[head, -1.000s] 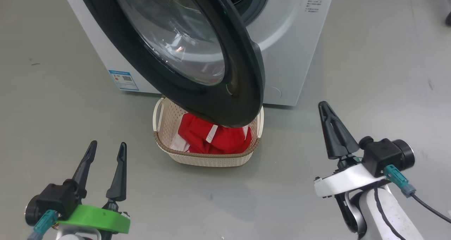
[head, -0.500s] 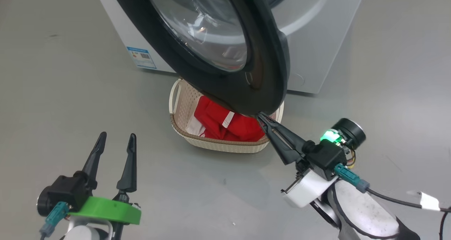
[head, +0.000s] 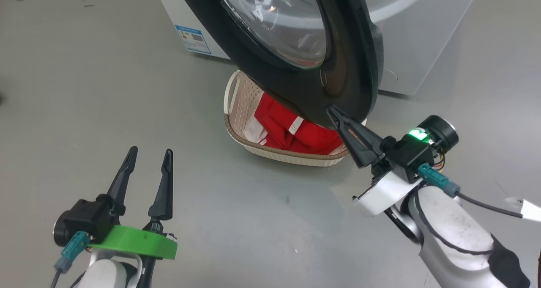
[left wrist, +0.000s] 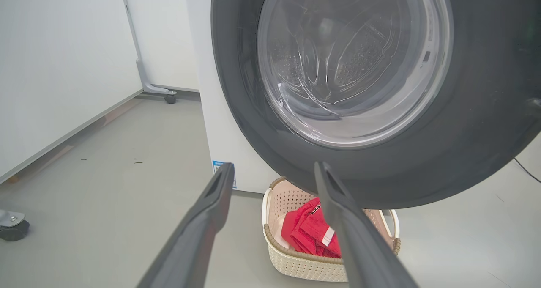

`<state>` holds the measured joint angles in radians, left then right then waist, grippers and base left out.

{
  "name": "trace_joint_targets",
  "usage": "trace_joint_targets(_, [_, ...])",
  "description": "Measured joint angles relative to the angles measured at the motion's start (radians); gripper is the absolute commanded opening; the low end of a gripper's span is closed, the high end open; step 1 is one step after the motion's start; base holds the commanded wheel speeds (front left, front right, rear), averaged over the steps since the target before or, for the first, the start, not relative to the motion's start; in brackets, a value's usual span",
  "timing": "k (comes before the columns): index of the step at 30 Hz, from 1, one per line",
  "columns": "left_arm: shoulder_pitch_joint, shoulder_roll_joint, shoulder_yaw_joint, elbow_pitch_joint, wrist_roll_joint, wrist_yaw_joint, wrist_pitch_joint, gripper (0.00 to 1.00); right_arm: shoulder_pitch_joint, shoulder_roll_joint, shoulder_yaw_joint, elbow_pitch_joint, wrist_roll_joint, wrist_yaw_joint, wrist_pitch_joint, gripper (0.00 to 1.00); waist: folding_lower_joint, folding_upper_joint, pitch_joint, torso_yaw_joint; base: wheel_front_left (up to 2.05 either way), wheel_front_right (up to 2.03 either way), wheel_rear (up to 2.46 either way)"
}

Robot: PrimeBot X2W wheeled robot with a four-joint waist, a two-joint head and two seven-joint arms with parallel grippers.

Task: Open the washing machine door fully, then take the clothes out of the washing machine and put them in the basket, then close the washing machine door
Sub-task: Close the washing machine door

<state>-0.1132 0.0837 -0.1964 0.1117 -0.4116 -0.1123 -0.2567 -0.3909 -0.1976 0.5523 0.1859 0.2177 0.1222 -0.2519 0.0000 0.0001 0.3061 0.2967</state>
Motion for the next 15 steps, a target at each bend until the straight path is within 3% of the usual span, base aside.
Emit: trace_joint_targets(15, [-0.055,-0.022,-0.005,0.002,0.005,-0.008,0.0,1.0,-0.101,-0.024,-0.088,0.043,0.029,0.008,0.0,0.0,0.0,0.0,0.083,0.017,0.0,0.0,0.0])
